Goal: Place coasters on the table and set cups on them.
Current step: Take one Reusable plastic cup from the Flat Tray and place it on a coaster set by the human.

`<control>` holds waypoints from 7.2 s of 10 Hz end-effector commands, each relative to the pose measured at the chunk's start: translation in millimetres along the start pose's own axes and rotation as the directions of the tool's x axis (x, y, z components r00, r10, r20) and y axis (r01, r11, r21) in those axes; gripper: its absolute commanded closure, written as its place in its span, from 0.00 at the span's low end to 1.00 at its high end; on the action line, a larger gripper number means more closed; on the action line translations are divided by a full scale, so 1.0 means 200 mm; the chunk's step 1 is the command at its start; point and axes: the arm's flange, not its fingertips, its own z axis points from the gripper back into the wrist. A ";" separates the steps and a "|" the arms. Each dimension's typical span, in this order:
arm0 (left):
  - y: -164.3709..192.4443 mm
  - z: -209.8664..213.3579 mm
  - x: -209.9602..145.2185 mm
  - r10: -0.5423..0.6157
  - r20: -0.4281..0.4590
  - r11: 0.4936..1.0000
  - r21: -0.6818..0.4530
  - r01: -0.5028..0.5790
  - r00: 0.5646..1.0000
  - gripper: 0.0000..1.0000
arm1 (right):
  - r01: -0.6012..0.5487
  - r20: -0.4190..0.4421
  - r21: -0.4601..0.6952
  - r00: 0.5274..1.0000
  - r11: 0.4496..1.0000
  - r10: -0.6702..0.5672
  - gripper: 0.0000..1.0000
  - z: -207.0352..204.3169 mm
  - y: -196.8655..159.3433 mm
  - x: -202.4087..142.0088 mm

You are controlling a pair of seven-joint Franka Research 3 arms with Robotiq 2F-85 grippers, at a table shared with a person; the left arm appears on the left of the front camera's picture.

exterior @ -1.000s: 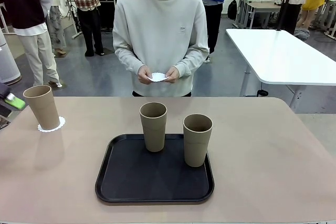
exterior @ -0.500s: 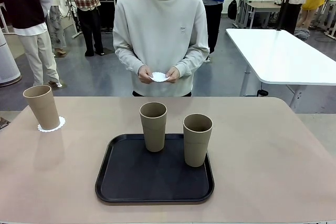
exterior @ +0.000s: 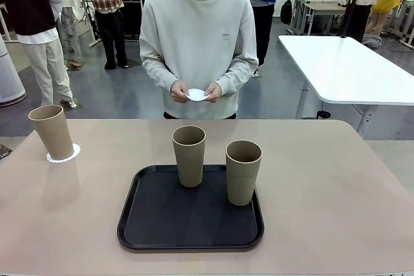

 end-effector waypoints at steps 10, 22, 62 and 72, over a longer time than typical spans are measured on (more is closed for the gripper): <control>0.03 0.06 -0.03 -0.023 -0.003 0.999 -0.050 0.022 1.000 0.00 | -0.019 0.005 0.017 1.000 1.000 0.019 0.00 0.00 0.00 0.01; 0.03 0.06 -0.03 -0.023 -0.003 0.999 -0.050 0.022 1.000 0.00 | -0.019 0.005 0.017 1.000 1.000 0.019 0.00 0.00 0.00 0.01; -0.42 -1.79 0.54 -0.801 -0.393 0.499 -0.021 0.867 0.451 0.00 | -0.019 0.005 0.017 1.000 1.000 0.019 0.00 0.00 0.00 0.01; -0.34 -1.81 0.49 -0.848 -0.252 0.486 -0.021 0.873 0.466 0.00 | -0.019 0.005 0.017 1.000 1.000 0.019 0.00 0.00 0.00 0.01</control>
